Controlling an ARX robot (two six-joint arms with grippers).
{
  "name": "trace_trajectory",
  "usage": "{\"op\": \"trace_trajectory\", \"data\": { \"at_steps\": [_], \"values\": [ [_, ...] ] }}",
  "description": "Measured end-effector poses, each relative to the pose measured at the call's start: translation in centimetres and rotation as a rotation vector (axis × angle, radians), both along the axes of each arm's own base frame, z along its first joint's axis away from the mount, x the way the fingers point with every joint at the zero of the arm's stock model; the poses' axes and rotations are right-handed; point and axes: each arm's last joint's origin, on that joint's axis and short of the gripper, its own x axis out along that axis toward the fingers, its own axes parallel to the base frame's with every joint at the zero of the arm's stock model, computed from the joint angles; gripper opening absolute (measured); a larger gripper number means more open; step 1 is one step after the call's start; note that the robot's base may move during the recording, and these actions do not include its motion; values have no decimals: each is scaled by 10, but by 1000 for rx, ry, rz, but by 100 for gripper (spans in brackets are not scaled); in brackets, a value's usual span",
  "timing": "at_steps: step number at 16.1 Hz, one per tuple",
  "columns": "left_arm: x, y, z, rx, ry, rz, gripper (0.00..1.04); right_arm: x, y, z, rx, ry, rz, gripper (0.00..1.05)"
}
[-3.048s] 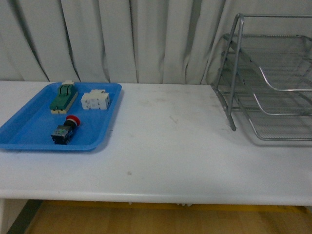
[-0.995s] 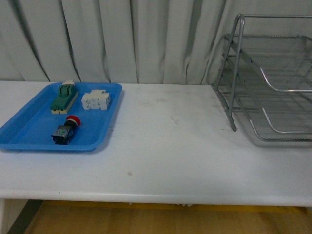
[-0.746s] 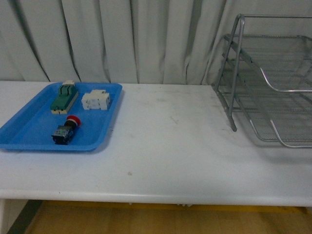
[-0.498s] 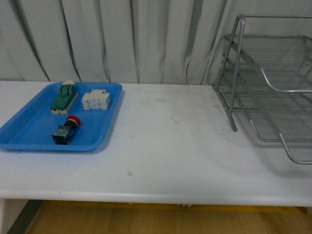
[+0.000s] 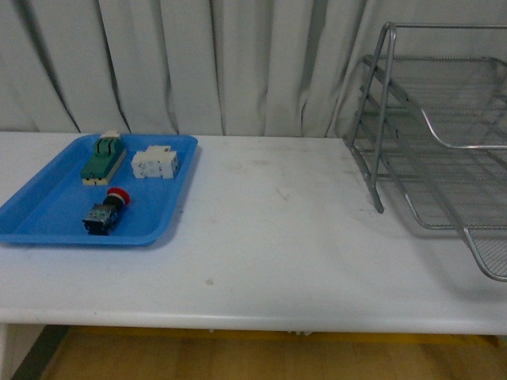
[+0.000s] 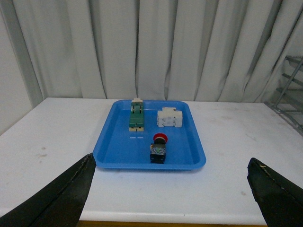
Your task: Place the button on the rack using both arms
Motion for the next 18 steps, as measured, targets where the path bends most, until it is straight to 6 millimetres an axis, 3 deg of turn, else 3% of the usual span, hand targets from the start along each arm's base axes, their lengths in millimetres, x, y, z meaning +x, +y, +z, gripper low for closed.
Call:
{"op": "trace_trajectory", "data": {
  "at_steps": [3,6,7,10,12,13,15,16,18],
  "values": [
    [0,0,0,0,0,0,98,-5,2,25,-8,-50,-8,97],
    [0,0,0,0,0,0,98,-31,16,48,56,-71,14,98],
    [0,0,0,0,0,2,98,-44,24,59,-36,-85,-25,93],
    [0,0,0,0,0,0,98,-84,74,110,-800,-251,-9,61],
    [0,0,0,0,0,1,98,-114,102,114,-1182,-256,91,38],
    [0,0,0,0,0,0,98,-122,112,126,-1326,-290,77,25],
    [0,0,0,0,0,0,98,-141,134,137,-1437,-348,66,3],
    [0,0,0,0,1,1,98,-153,147,136,-1459,-370,91,2],
    [0,0,0,0,0,0,98,-160,149,140,-1478,-400,45,2]
  ]
}}
